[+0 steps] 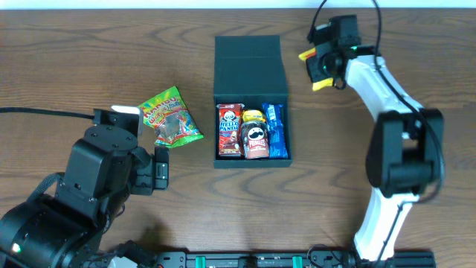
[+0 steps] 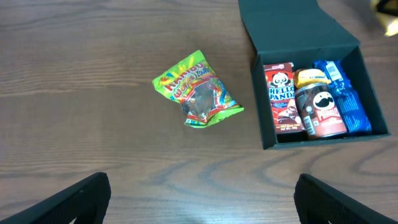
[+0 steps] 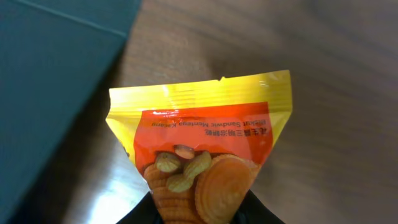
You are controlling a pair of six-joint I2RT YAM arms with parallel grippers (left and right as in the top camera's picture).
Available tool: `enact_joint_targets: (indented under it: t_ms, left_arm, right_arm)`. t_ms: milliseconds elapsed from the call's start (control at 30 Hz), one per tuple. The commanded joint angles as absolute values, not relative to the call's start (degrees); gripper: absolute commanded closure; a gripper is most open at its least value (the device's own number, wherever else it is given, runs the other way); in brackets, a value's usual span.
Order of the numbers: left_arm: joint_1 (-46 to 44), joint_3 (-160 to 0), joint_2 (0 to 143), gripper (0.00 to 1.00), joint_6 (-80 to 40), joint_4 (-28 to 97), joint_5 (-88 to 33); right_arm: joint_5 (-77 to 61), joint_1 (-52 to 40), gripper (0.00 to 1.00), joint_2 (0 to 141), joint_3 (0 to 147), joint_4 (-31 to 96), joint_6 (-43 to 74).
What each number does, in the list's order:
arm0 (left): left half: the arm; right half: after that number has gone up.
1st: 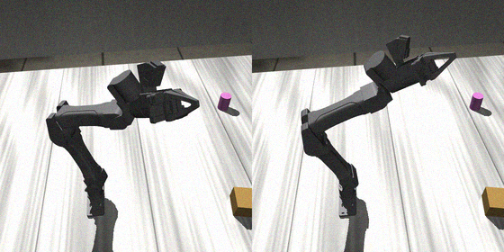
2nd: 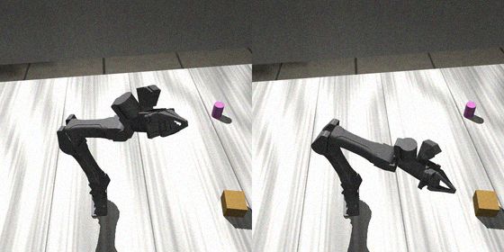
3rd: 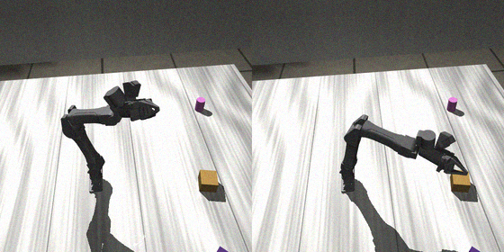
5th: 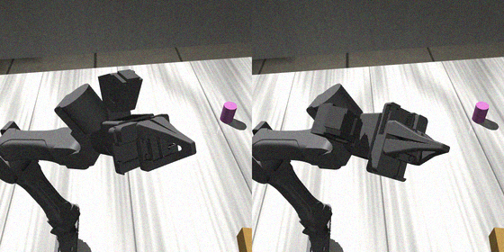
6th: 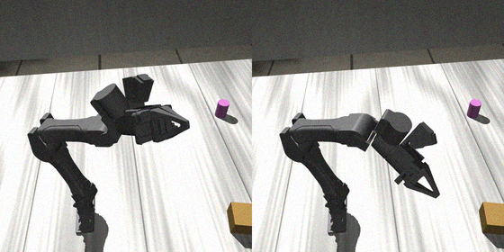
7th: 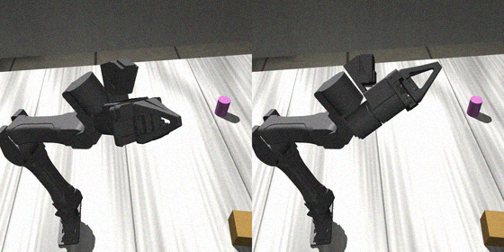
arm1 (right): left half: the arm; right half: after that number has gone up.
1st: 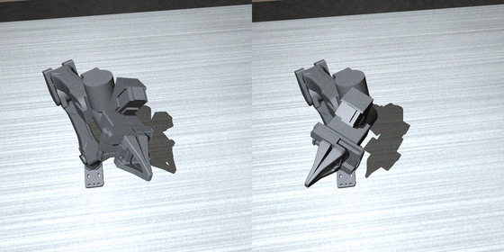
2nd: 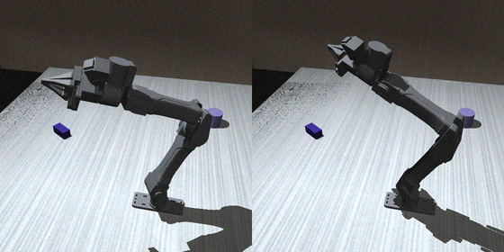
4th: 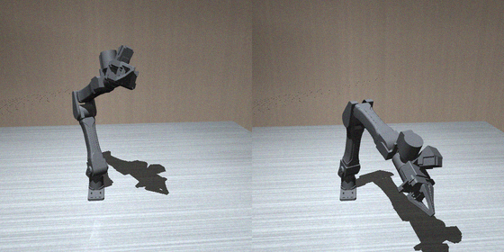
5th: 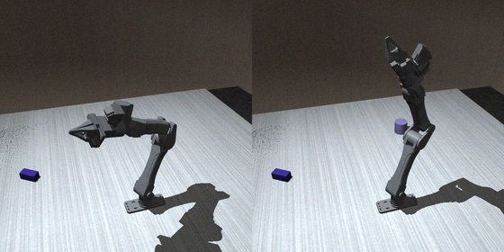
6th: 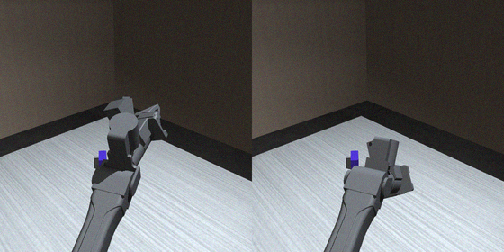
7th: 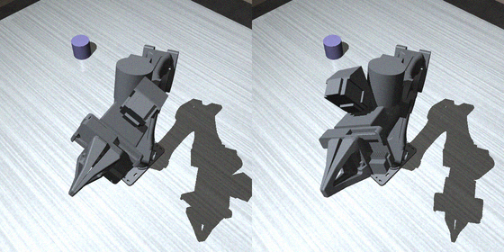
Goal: Pack container
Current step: 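Grasp the second yellow-orange snack packet with the right gripper, then carry the packet around to the right side of the black box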
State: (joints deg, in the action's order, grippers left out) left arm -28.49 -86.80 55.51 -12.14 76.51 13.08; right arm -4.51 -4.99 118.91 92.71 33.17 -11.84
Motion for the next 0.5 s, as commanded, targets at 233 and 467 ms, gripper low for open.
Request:
enact_joint_targets:
  t_ms: [233,467]
  left_arm:
    - [-28.1,-86.8,55.3,0.05,-11.7,76.7,13.9]
    - [-28.1,-86.8,55.3,0.05,-11.7,76.6,13.9]
  right_arm:
    - [-6.1,-5.0,0.86,105.3,93.1,44.3,-1.7]
    - [-9.7,-5.3,0.89,104.2,92.9,47.9,0.9]
